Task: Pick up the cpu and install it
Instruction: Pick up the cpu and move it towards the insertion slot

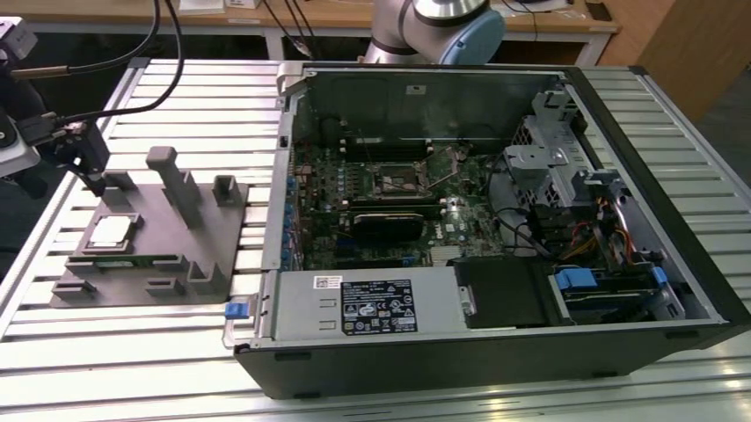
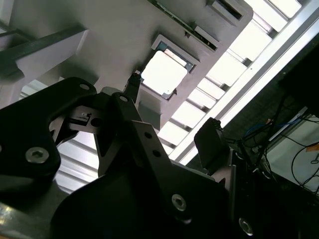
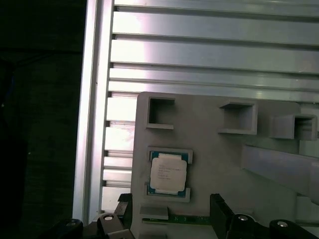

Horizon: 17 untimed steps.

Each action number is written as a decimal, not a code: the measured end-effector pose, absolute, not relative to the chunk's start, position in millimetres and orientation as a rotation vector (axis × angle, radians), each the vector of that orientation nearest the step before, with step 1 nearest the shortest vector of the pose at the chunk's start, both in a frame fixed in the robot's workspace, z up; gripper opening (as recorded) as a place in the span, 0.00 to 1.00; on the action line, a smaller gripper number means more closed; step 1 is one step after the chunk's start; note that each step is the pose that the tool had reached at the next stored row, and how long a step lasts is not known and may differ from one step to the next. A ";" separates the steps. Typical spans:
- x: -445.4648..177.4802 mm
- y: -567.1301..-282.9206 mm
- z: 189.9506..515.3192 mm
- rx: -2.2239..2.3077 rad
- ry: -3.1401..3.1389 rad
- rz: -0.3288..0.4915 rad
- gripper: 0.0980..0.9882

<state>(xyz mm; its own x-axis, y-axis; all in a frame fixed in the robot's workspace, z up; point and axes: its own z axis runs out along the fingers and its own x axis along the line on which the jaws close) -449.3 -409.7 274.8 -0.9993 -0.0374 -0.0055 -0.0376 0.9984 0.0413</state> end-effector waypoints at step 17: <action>-449.2 -409.7 268.7 -0.059 3.136 0.065 0.70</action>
<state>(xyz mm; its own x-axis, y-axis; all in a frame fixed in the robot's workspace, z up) -449.2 -409.7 268.7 -0.9993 -0.0375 -0.0056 -0.0377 0.9984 0.0413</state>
